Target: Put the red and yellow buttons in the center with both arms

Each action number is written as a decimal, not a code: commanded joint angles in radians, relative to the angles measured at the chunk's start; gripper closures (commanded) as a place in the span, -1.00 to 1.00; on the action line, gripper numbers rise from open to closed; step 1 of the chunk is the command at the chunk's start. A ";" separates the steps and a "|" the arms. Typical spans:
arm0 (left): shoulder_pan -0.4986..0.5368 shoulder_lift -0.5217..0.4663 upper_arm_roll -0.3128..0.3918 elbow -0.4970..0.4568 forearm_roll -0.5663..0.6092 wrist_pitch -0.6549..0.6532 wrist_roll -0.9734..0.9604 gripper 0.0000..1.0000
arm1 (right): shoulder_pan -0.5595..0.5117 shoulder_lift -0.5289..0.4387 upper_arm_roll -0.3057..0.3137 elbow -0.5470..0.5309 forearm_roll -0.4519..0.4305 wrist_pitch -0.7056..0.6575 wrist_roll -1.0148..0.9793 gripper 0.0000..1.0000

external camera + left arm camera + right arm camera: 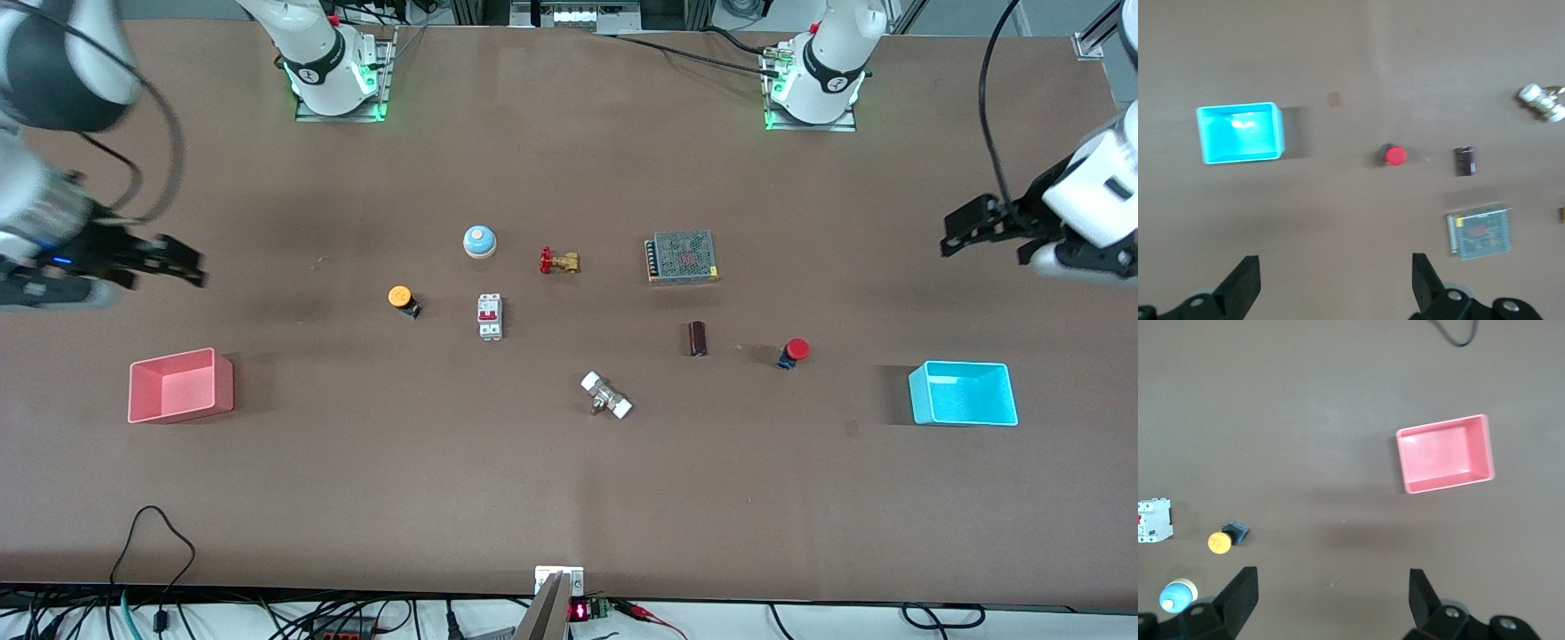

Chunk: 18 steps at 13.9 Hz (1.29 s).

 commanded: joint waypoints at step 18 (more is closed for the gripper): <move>-0.019 0.034 0.014 0.037 0.014 -0.060 0.039 -1.00 | 0.059 0.027 0.007 0.120 -0.055 -0.177 0.075 -1.00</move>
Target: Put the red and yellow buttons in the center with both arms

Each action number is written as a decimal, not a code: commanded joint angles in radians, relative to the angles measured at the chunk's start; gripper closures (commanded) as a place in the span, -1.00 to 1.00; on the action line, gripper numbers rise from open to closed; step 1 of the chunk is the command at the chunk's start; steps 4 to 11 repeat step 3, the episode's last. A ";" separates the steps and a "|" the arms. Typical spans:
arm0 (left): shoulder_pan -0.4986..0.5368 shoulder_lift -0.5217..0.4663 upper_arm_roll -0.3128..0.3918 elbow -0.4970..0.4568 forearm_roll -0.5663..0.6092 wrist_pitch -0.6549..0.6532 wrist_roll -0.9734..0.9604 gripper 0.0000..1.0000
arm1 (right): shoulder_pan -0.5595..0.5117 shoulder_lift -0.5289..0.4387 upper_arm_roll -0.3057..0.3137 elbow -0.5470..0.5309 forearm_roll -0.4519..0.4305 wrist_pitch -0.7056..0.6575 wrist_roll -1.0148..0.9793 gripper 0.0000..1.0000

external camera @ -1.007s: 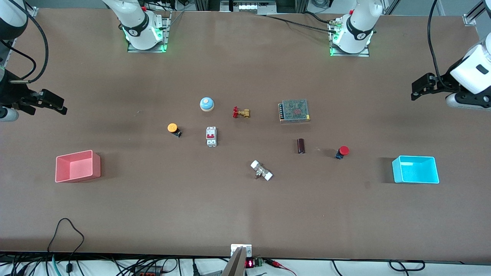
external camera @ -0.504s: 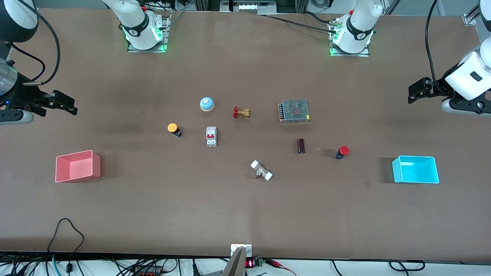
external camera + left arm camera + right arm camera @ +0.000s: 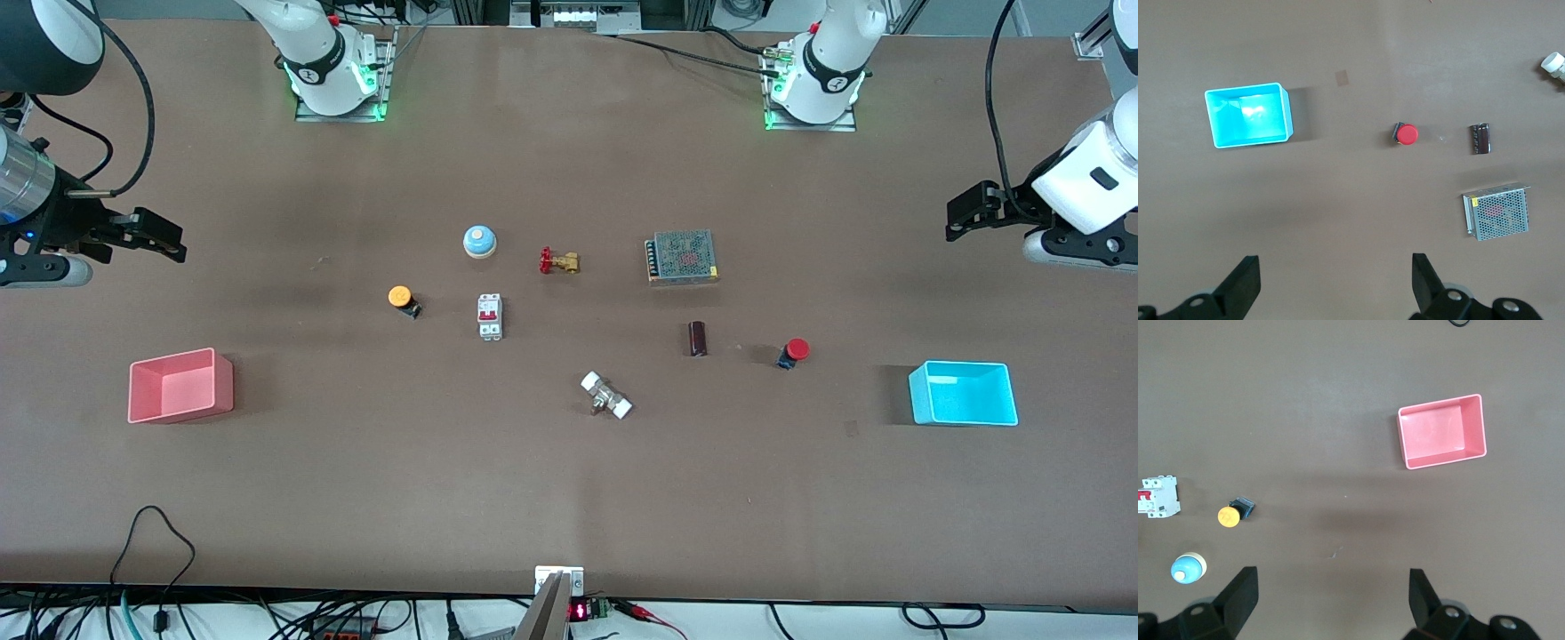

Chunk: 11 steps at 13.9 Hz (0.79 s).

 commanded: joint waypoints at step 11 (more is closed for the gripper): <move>-0.009 0.032 0.013 0.057 -0.009 -0.019 0.022 -1.00 | 0.008 0.011 -0.002 0.031 -0.009 -0.027 0.018 -1.00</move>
